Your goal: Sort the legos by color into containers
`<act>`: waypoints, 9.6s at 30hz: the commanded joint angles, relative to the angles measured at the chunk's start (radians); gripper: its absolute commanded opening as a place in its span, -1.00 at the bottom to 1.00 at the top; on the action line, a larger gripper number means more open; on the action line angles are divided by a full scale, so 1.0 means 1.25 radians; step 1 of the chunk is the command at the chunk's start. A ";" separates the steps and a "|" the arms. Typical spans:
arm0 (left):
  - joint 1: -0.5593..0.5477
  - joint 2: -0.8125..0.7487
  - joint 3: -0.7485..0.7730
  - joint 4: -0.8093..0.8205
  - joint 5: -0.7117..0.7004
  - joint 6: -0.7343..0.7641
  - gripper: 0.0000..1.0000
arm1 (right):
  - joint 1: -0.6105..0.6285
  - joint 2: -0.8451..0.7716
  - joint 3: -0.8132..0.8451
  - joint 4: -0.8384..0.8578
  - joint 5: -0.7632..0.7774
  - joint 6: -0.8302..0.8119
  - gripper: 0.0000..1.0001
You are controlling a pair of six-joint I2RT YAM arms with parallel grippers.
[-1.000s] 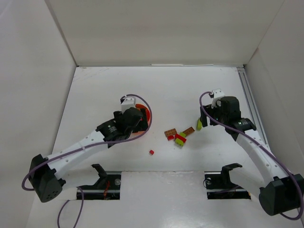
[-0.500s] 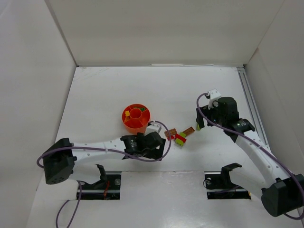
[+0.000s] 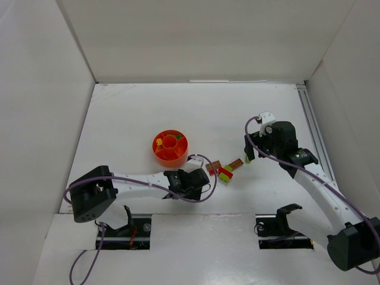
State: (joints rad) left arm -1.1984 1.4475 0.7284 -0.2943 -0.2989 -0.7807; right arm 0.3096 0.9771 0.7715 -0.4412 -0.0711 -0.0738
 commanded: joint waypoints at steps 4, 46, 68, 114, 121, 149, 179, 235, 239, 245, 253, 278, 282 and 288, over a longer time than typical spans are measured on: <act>-0.003 0.030 0.003 0.012 -0.026 -0.016 -0.14 | 0.008 0.000 0.022 0.041 0.005 0.000 0.89; 0.279 -0.175 0.134 -0.070 -0.274 0.043 -0.60 | 0.015 0.040 0.061 0.049 0.005 -0.007 0.87; 0.279 -0.175 0.102 -0.106 -0.249 0.004 0.04 | 0.022 0.066 0.083 0.040 -0.009 -0.022 0.87; 0.056 0.291 0.261 0.188 0.003 0.286 0.12 | -0.073 -0.001 0.068 -0.097 0.050 0.017 0.87; 0.064 0.300 0.270 0.188 -0.004 0.293 -0.05 | -0.088 -0.001 0.068 -0.097 0.050 0.017 0.87; 0.102 -0.035 0.193 0.017 -0.146 0.142 -0.39 | -0.088 -0.016 0.060 -0.075 0.027 0.010 0.87; 0.116 0.133 0.114 0.179 0.045 0.191 -0.15 | -0.103 -0.009 0.053 -0.068 0.004 0.003 0.87; 0.350 -0.268 0.059 -0.020 -0.145 0.110 0.07 | -0.103 -0.023 0.053 -0.075 -0.004 -0.005 0.87; 0.350 -0.340 0.059 0.022 -0.091 0.161 0.68 | -0.085 -0.023 0.030 -0.057 -0.056 0.034 0.87; 0.350 -0.403 0.031 0.116 0.041 0.258 1.00 | 0.076 0.008 -0.033 0.073 -0.093 0.093 0.87; 0.350 -0.425 -0.002 0.194 0.180 0.293 1.00 | 0.129 0.118 -0.053 0.187 -0.144 0.053 0.78; 0.343 -0.387 -0.018 0.217 0.235 0.302 1.00 | 0.022 0.282 -0.147 0.241 -0.440 -0.019 0.56; 0.343 -0.387 -0.018 0.217 0.235 0.294 1.00 | 0.015 0.302 -0.147 0.263 -0.461 -0.027 0.56; 0.343 -0.387 -0.018 0.217 0.235 0.294 1.00 | 0.008 0.330 -0.147 0.282 -0.495 -0.027 0.31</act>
State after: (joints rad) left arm -0.7662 0.9726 0.7116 -0.0628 -0.0143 -0.4191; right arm 0.3298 1.3884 0.5888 -0.1501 -0.6323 -0.0883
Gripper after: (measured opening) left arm 0.997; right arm 0.673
